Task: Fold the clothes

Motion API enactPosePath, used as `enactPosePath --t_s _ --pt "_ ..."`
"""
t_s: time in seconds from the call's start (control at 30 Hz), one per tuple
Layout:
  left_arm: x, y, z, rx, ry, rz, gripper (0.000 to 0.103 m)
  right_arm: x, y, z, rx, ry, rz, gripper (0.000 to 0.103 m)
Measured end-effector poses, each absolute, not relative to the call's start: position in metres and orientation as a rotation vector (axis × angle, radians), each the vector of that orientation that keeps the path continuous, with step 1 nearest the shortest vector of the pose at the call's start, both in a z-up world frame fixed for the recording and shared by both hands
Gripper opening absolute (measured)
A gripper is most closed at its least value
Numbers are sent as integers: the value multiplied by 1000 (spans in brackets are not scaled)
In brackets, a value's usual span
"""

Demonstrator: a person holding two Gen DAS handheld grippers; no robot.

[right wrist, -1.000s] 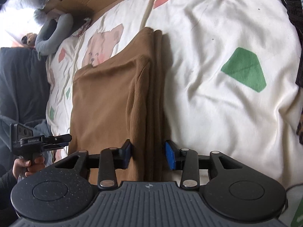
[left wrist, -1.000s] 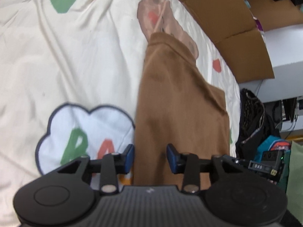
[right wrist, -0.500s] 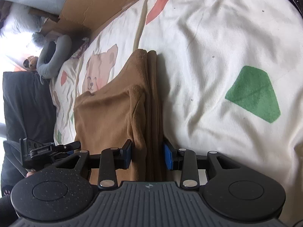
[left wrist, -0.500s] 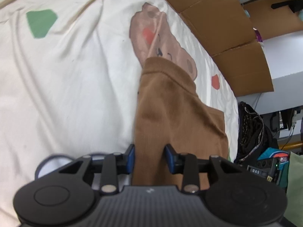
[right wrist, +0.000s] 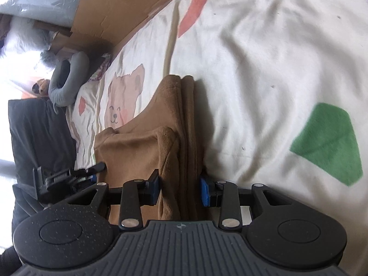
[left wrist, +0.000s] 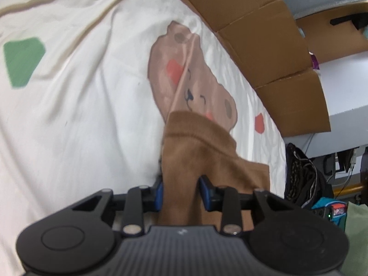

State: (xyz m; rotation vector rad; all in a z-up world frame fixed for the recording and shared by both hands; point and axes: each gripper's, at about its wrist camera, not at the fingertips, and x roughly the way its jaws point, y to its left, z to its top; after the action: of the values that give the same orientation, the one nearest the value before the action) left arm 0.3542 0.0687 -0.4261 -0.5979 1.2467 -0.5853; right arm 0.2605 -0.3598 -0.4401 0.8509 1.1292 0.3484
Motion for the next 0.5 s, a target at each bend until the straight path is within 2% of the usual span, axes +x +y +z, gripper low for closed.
enactPosePath --t_s 0.03,0.07,0.17,0.4,0.47,0.5 --pt "356 68 -425 -598 1237 -585 22 261 -359 -439 841 1127 353 28" --pt "358 67 -425 -599 1228 -583 21 262 -360 -437 838 1122 355 26" --pt "363 66 -422 -610 1207 -579 21 263 -363 -432 829 1107 362 26" --pt "365 69 -422 -629 1211 -590 27 261 -370 -437 849 1134 364 33" --pt "367 68 -423 -629 1211 -591 28 260 -372 -439 862 1142 366 41" --pt "368 68 -425 -634 1211 -590 28 260 -371 -441 865 1145 367 41"
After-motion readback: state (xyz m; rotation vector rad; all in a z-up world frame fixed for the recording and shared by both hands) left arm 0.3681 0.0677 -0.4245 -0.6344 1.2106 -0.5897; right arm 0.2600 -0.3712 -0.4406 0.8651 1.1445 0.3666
